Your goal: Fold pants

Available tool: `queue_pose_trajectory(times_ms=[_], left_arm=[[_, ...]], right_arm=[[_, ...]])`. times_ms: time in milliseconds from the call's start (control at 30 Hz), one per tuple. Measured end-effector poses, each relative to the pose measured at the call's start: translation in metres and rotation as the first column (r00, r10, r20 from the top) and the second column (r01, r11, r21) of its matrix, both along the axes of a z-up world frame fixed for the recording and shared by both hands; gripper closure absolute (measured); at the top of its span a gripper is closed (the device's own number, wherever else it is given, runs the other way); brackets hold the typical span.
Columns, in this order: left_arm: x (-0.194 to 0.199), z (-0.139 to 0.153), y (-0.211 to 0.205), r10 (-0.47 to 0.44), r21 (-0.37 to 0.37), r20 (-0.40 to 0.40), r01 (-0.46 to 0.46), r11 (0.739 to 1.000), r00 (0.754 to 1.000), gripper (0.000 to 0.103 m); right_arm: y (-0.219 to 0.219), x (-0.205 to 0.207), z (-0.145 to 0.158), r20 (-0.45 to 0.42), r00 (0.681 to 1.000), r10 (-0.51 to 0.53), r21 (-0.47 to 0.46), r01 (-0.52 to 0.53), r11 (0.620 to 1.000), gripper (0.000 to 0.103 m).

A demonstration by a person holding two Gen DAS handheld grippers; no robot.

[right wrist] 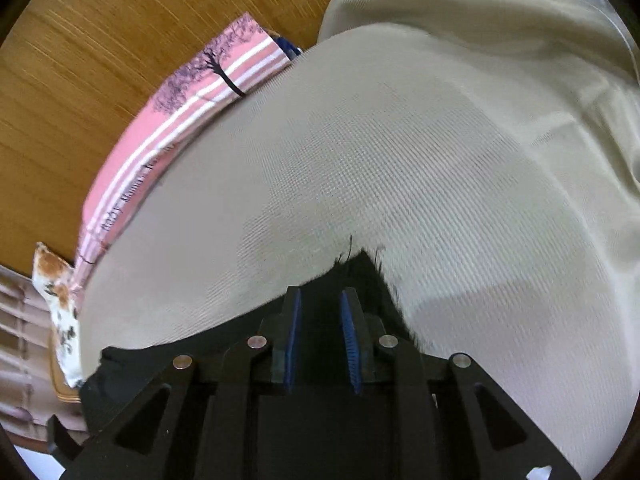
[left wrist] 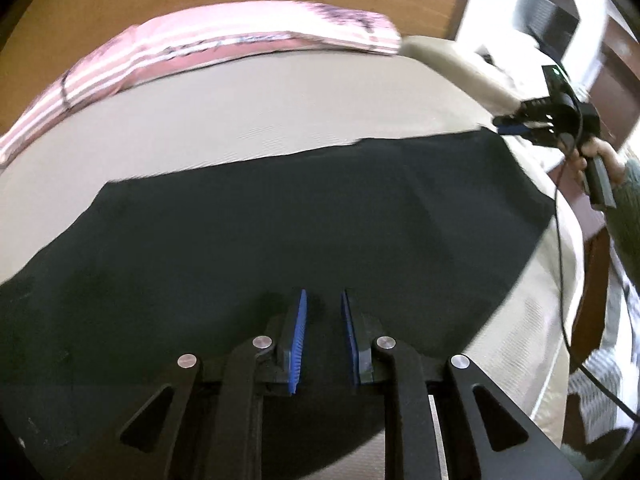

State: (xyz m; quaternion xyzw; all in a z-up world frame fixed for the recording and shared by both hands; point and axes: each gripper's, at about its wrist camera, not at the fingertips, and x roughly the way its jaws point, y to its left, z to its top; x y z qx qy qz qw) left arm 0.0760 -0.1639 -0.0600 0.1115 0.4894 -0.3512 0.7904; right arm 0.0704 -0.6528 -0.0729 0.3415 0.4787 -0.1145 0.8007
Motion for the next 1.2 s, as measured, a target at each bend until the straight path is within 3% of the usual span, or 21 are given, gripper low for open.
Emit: queue_pose_trajectory(times_ms=[200,400,467,533,633,733,900,1000,1067,1133,1200], left_arm=[[0.013,-0.016,0.013,0.090,0.002,-0.063,-0.090,0.996,0.994,0.084],[0.013,-0.018,0.012,0.099,0.006,-0.065,-0.098,0.995,0.993,0.084],[0.014,-0.018,0.012,0.104,0.006,-0.066,-0.104,0.995,0.992,0.084],[0.016,-0.018,0.012,0.111,0.005,-0.070,-0.110,0.994,0.991,0.084],[0.017,-0.016,0.015,0.133,0.006,-0.062,-0.133,0.991,0.989,0.084],[0.020,-0.014,0.018,0.161,0.009,-0.045,-0.161,0.987,0.986,0.084],[0.025,-0.017,0.029,0.198,0.020,-0.013,-0.198,0.980,0.980,0.084],[0.028,-0.017,0.039,0.214,0.005,-0.019,-0.213,0.977,0.977,0.084],[0.032,-0.017,0.043,0.226,-0.010,-0.035,-0.226,0.974,0.974,0.084],[0.034,-0.016,0.044,0.238,-0.013,-0.041,-0.239,0.971,0.970,0.084],[0.033,-0.013,0.044,0.249,0.000,-0.029,-0.249,0.969,0.968,0.084]], right_arm=[[-0.012,0.011,-0.014,-0.037,0.999,0.034,-0.027,-0.035,0.999,0.082],[-0.004,0.009,-0.021,-0.038,0.995,0.090,-0.009,-0.090,0.996,0.083],[-0.003,0.008,-0.020,-0.021,0.995,0.095,-0.010,-0.095,0.995,0.095],[0.003,0.002,-0.011,0.016,0.995,0.097,-0.051,-0.097,0.994,0.098],[0.009,-0.009,0.012,0.099,0.994,0.050,-0.147,-0.035,0.989,0.100],[0.007,-0.016,0.019,0.143,0.990,-0.010,-0.183,0.036,0.982,0.100],[0.000,-0.003,-0.014,0.052,0.997,-0.062,-0.197,0.072,0.978,0.100],[-0.007,-0.006,-0.026,0.047,0.992,-0.118,-0.187,0.125,0.974,0.100],[-0.014,-0.008,-0.025,0.036,0.989,-0.145,-0.179,0.149,0.972,0.092],[-0.018,-0.014,-0.017,0.028,0.986,-0.162,-0.147,0.165,0.975,0.072],[-0.018,-0.028,-0.003,0.045,0.985,-0.167,-0.173,0.173,0.970,0.063]])
